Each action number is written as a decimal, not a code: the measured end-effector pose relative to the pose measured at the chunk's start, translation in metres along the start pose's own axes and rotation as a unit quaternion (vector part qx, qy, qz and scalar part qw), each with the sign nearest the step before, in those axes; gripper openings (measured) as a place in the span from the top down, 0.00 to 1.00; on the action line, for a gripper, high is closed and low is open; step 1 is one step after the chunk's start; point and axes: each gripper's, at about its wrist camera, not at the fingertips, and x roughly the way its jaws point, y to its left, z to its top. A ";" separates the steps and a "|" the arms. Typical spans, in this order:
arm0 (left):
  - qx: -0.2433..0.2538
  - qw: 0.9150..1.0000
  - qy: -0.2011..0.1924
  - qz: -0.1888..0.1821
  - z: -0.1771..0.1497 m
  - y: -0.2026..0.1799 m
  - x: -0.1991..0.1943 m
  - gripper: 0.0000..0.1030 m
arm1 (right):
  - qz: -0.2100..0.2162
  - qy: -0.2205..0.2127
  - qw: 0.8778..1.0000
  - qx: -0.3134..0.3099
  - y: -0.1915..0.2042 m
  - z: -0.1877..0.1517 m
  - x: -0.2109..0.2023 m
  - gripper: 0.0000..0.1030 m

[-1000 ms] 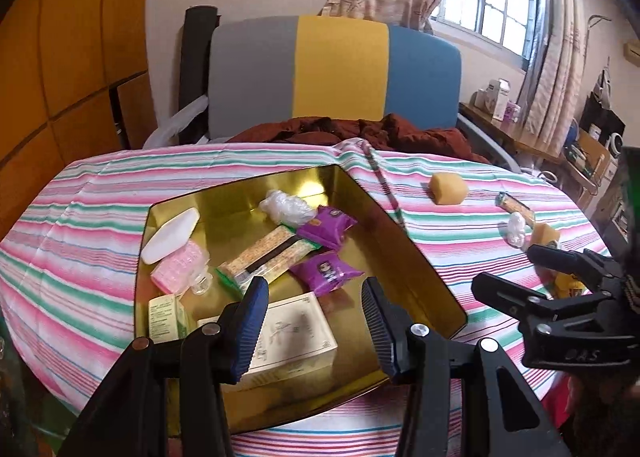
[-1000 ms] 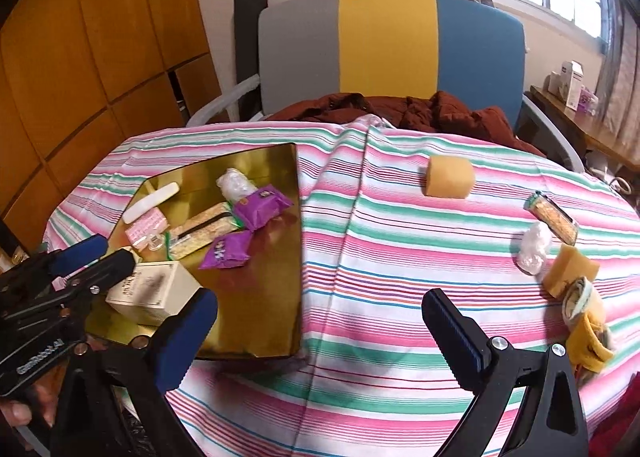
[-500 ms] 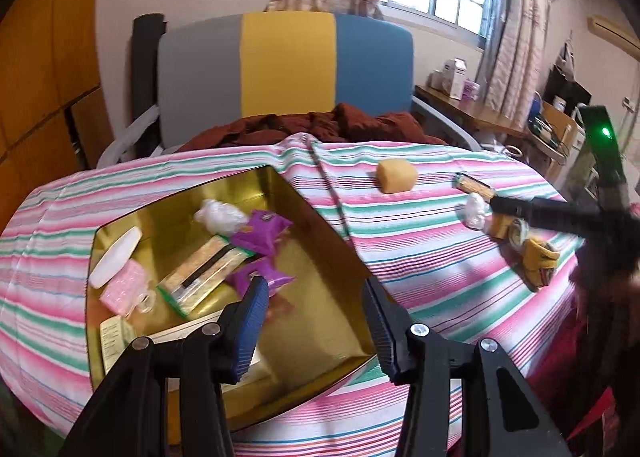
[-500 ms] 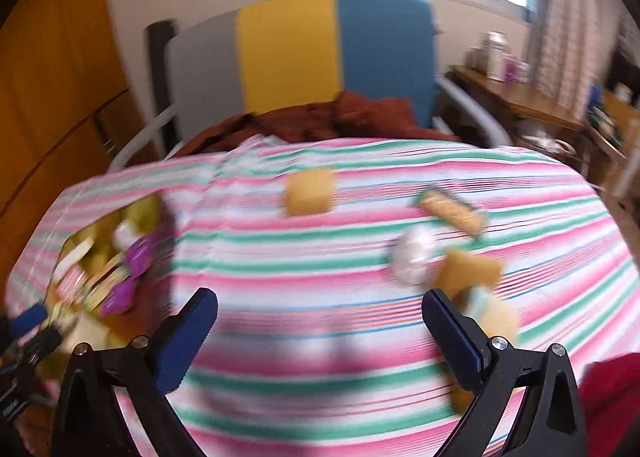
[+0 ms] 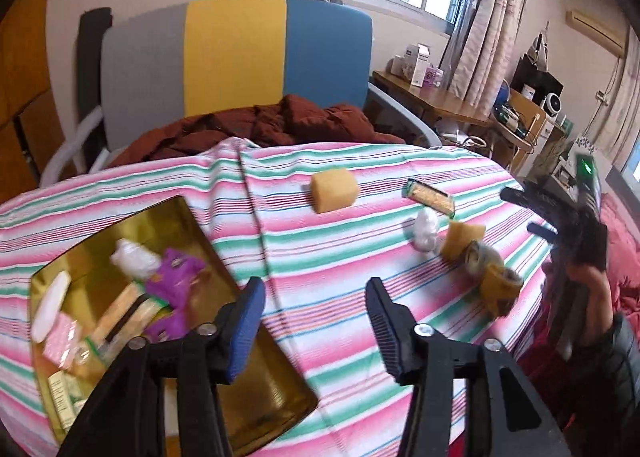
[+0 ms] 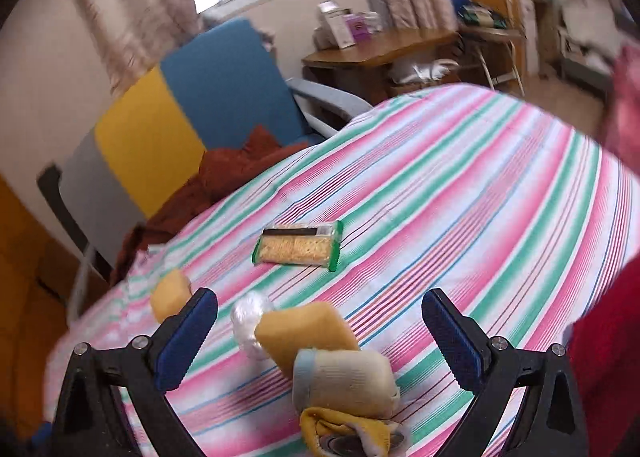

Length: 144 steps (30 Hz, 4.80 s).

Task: Organize objects
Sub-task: 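Move both tools back to the items and grasp the yellow sponge with the left tool, then lift the yellow sponge with the left tool while the right tool grasps a cracker pack, then carry the sponge and cracker pack to the gold tray and release both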

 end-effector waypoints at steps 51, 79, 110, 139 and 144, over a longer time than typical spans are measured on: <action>0.044 0.992 0.106 0.050 0.002 -0.079 0.181 0.41 | 0.141 0.090 0.983 0.072 -0.012 -0.008 0.025 0.00; 0.096 0.994 0.045 -0.030 -0.066 -0.090 0.143 0.36 | -0.020 0.267 0.862 -0.430 0.091 0.038 0.228 0.24; 0.076 0.996 -0.049 -0.019 -0.055 -0.056 0.001 0.42 | 0.151 0.133 0.938 -0.284 0.145 -0.020 0.000 0.53; -0.142 0.974 -0.067 0.161 -0.039 0.192 -0.043 0.20 | 0.278 0.254 0.878 -0.295 0.280 -0.209 -0.019 0.22; -0.150 0.971 -0.071 0.171 -0.049 0.188 -0.049 0.20 | 0.262 0.238 0.882 -0.310 0.271 -0.217 -0.030 0.18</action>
